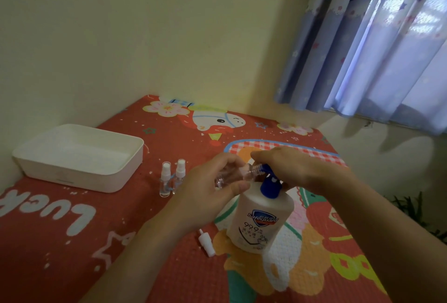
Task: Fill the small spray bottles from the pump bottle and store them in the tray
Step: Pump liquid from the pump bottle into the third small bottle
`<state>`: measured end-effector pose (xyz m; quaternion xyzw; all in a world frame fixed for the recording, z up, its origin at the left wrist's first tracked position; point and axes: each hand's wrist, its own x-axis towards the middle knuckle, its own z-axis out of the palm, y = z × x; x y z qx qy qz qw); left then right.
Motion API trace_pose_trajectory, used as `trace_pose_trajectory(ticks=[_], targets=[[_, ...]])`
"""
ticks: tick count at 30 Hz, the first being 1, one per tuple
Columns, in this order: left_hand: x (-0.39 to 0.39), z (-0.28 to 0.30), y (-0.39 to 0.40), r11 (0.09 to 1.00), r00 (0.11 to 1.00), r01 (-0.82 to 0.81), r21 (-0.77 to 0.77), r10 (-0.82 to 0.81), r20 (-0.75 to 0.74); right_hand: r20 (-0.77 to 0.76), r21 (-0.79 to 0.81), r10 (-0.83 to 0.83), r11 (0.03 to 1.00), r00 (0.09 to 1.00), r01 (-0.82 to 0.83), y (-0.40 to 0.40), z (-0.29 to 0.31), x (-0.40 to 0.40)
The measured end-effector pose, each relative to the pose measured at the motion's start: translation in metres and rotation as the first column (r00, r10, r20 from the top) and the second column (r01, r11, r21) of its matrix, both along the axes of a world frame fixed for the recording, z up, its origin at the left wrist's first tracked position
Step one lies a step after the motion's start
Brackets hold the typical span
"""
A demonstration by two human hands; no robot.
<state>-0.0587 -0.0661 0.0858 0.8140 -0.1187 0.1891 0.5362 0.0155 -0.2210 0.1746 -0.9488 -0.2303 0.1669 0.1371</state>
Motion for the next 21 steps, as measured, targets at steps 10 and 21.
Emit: trace_pose_trajectory(ticks=[10,21], targets=[[0.001,0.002,0.002,0.999,1.000,-0.015,0.028,0.014,0.028,0.120,-0.122,0.112,0.988,0.986,-0.098,0.001,-0.001,-0.001],[0.003,-0.009,0.001,1.000,1.000,-0.015,0.006,0.015,0.006,0.244,-0.243,0.209,0.959,0.947,-0.149,0.001,-0.015,0.002]])
